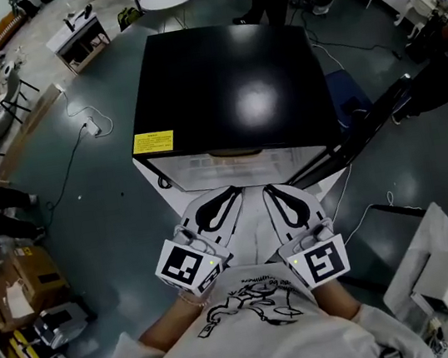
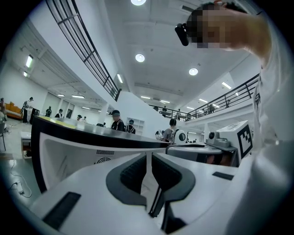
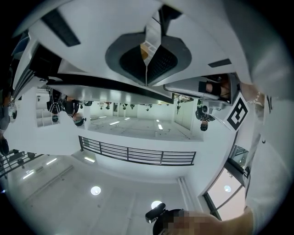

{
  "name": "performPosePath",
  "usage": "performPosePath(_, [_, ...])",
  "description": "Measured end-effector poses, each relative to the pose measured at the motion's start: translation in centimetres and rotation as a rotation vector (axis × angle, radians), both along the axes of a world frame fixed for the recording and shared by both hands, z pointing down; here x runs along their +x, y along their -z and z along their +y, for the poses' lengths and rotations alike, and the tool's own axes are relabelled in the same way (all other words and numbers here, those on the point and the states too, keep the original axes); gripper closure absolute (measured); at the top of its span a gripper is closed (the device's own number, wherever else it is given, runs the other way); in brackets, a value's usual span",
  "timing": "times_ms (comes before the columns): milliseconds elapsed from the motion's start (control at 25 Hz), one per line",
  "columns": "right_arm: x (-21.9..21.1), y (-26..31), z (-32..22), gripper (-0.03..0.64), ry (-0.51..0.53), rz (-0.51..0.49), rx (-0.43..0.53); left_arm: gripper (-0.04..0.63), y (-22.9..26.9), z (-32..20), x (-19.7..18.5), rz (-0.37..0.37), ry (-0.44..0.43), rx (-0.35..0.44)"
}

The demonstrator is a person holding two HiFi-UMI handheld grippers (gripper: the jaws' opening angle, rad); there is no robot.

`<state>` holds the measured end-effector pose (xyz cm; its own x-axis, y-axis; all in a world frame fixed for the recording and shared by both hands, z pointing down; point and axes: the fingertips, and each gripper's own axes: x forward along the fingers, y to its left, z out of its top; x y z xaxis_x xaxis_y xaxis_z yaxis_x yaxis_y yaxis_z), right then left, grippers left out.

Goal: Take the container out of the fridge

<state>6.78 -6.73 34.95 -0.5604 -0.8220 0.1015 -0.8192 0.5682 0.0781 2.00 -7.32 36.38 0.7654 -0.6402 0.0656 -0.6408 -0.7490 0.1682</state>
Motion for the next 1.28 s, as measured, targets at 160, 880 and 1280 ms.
performPosePath(160, [0.3,-1.9,-0.2,0.586,-0.004,0.033,-0.073,0.548,-0.8,-0.7,-0.4,-0.017,0.010,-0.005])
performPosePath(880, [-0.1,-4.7,-2.5,0.583,-0.022,0.039,-0.108,0.534,-3.4,-3.3,-1.9,-0.052,0.037,-0.049])
performPosePath(1280, [0.6,-6.7,-4.5,0.583,-0.053,0.038,-0.156,0.518,-5.4,-5.4,-2.3,-0.067,0.047,-0.079])
